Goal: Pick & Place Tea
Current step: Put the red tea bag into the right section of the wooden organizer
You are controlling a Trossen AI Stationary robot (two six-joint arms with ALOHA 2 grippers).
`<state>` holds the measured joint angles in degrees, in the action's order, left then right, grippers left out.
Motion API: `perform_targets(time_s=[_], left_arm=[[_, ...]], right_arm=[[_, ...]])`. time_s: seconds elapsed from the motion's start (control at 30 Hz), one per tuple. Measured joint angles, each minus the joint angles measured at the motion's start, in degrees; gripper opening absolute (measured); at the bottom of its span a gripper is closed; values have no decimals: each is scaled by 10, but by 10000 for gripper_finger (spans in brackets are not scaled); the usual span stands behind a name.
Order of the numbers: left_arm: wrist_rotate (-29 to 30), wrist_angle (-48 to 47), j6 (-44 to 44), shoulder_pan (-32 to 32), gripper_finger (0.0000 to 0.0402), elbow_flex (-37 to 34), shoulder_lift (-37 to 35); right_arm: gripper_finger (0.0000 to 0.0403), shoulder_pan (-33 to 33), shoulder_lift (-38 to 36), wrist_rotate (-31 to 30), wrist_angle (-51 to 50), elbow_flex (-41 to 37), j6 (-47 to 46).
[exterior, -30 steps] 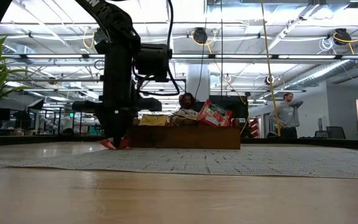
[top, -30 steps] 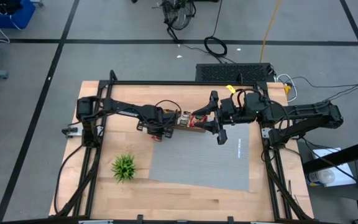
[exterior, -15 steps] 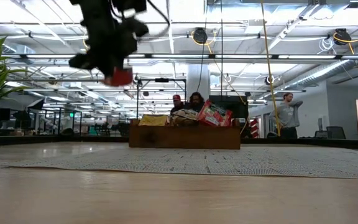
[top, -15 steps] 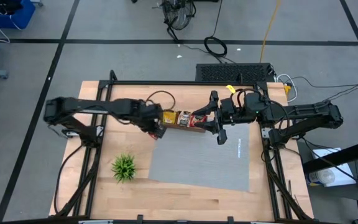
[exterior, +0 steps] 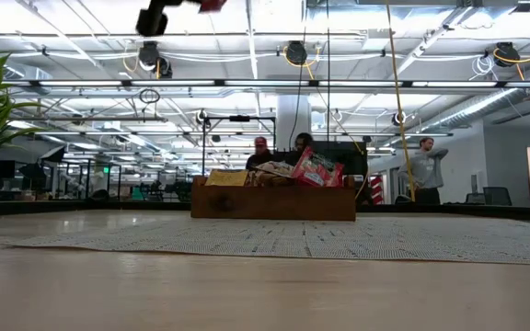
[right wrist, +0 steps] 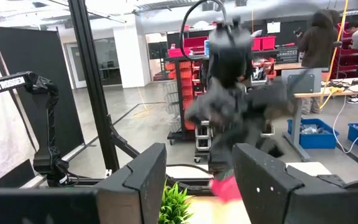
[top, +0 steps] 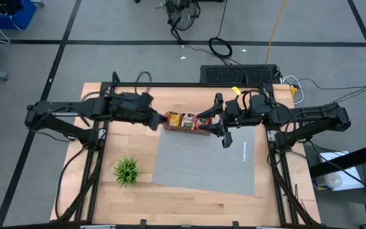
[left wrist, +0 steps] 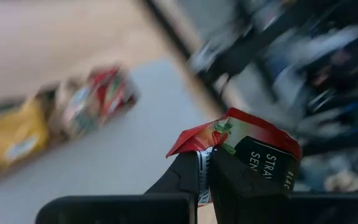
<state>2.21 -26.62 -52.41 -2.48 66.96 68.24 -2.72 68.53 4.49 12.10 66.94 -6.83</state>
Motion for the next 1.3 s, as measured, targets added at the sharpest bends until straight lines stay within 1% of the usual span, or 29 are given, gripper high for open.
perform_targets(time_s=[0.2, 0.37, 0.5, 0.57, 0.63, 0.7, 0.77, 0.9, 1.0, 1.1, 1.2, 1.3], left_arm=[[52, 150, 30, 0, 18, 1, -13], [80, 218, 37, 0, 18, 1, -9], [139, 239, 38, 11, 18, 1, 0], [160, 233, 39, 17, 18, 8, 10], [162, 227, 39, 20, 18, 19, 25], [164, 214, 44, 23, 18, 38, 44], [172, 206, 50, 26, 18, 61, 64], [180, 149, 83, 26, 17, 130, 103], [217, 83, 93, 30, 17, 186, 129], [267, 28, 108, 38, 17, 240, 154], [310, 12, 125, 47, 17, 281, 180], [333, 11, 129, 51, 17, 311, 205]], right_arm=[[171, 0, 0, 0, 1, 0, -30], [171, 0, 0, -1, 1, 0, -53], [171, 0, 2, -7, -1, 0, -49], [171, 0, 3, -33, -2, 0, -32], [171, 0, 5, -56, 0, 0, -23], [171, 0, 6, -65, -3, 0, -21], [171, 0, 11, -80, 0, 0, -19], [171, 0, 18, -96, -3, 0, -3], [171, -1, 18, -134, 0, 0, 18], [171, -5, 18, -174, 2, 0, 46], [171, -12, 18, -219, 4, 0, 73], [171, -13, 18, -227, 3, 0, 94]])
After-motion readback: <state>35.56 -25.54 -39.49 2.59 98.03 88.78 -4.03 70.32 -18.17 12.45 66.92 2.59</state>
